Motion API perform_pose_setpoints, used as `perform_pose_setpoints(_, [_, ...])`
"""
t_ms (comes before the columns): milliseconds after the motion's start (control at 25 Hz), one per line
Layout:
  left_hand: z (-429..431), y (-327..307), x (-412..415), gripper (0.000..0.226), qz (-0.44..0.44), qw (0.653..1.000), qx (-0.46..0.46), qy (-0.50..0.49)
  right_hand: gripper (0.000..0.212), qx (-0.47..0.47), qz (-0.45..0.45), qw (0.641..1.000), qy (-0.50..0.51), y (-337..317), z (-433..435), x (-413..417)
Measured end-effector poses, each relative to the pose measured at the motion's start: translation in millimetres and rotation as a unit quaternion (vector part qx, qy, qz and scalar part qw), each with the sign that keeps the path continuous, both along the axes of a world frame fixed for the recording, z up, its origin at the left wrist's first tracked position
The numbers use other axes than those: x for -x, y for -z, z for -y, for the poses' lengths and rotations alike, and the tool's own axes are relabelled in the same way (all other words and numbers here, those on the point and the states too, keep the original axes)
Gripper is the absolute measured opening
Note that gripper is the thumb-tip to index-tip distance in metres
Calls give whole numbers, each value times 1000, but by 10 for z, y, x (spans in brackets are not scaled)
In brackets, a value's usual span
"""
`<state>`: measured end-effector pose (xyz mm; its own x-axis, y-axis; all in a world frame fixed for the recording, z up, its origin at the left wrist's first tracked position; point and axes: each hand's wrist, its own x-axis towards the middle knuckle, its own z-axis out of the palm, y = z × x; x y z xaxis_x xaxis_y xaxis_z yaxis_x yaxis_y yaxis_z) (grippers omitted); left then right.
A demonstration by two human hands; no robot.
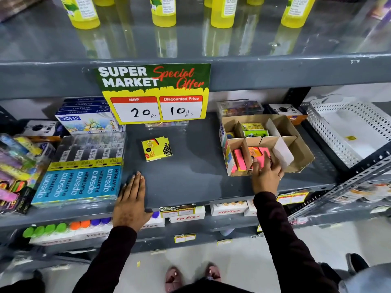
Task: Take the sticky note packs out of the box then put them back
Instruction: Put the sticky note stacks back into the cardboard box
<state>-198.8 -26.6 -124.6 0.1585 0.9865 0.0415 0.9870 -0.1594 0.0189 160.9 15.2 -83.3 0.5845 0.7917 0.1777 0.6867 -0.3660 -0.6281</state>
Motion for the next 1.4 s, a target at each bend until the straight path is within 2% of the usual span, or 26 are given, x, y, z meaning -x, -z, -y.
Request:
perform_pose_setpoints(120, [-1, -6, -2, 123, 0, 1000, 3, -4, 64, -89, 20, 996, 13, -275, -10, 202])
perform_pose_setpoints(200, [-5, -6, 7, 121, -3, 1000, -1, -4, 58, -144, 23, 988, -44, -462, -45, 454])
perform_pose_setpoints(280, [2, -7, 5, 120, 2, 1000, -13, -1, 54, -147, -4, 980, -138, -530, -103, 799])
perform_pose_setpoints(400, [21, -38, -16, 119, 7, 1000, -20, 3, 55, -15, -14, 961, -277, -453, -283, 1351])
perform_pose_setpoints(520, [17, -67, -18, 116, 34, 999, -23, -5, 74, 142, -31, 928, -344, -331, -533, 1795])
perform_pose_setpoints(680, [16, -87, -8, 113, 71, 997, -8, -4, 100, 193, 69, 921, -332, -306, -779, 2176])
perform_pose_setpoints(800, [31, -100, -7, 112, 63, 998, 2, -1, 112, 215, 85, 917, -325, -300, -870, 2360])
perform_pose_setpoints(1240, [12, -39, 6, 99, 92, 995, -38, 1, 94, 201, 167, 912, -316, -149, -777, 2240])
perform_pose_setpoints(1400, [4, -34, -3, 107, 84, 996, -39, -2, 91, 224, 192, 899, -324, -178, -688, 2117])
